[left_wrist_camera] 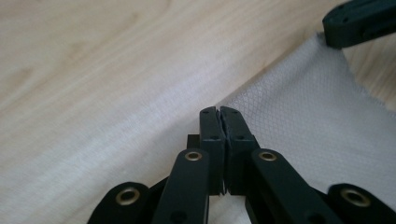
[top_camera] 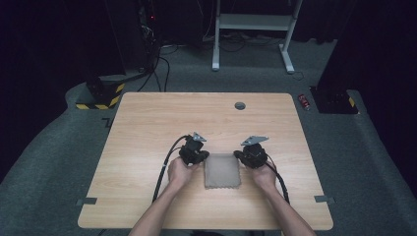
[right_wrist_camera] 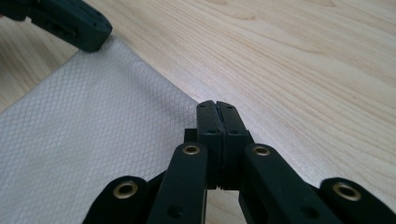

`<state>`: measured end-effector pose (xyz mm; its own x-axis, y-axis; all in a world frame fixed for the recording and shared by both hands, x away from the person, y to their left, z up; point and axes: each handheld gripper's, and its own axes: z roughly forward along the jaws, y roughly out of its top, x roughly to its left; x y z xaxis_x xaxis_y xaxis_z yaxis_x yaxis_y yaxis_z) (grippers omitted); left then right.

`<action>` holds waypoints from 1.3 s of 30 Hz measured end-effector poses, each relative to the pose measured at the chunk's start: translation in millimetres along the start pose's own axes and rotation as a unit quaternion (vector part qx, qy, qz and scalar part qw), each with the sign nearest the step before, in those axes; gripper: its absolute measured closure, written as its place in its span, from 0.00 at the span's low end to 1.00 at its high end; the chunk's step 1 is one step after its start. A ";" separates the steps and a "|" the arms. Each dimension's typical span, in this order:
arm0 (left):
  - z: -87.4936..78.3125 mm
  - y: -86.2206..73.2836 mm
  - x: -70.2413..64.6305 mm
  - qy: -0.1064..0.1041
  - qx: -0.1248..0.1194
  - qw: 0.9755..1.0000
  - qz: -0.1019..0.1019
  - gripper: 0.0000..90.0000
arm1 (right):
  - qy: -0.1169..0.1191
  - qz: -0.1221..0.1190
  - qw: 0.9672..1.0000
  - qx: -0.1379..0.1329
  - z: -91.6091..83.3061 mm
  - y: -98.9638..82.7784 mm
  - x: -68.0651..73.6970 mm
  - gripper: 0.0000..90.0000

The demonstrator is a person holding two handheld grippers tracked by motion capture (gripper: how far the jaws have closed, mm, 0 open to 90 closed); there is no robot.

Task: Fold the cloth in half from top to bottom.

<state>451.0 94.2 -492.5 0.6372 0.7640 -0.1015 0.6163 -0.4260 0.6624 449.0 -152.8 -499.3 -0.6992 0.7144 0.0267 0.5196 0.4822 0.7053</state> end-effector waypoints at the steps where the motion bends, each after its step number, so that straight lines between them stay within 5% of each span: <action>1: -0.7 1.2 1.5 -0.002 0.003 1.000 -0.001 0.98 | -0.001 -0.003 1.000 -0.002 0.1 1.4 -0.8 1.00; 14: 1.4 21.9 10.5 0.028 0.008 0.999 0.029 0.98 | -0.004 0.014 1.000 -0.006 4.5 14.3 -6.9 1.00; 27: 20.7 24.2 19.9 0.034 0.004 0.999 0.003 0.98 | -0.022 0.030 0.999 0.001 19.1 15.9 -16.3 1.00; 39: 26.3 22.2 24.6 0.043 0.008 0.999 -0.001 0.97 | -0.036 0.028 0.999 0.018 31.3 23.6 -19.2 0.99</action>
<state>492.5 90.8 -499.9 0.5951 0.8028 -0.0380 0.6243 -0.4320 0.6508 490.1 -139.3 -505.4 -0.6327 0.7743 0.0132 0.5742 0.4577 0.6788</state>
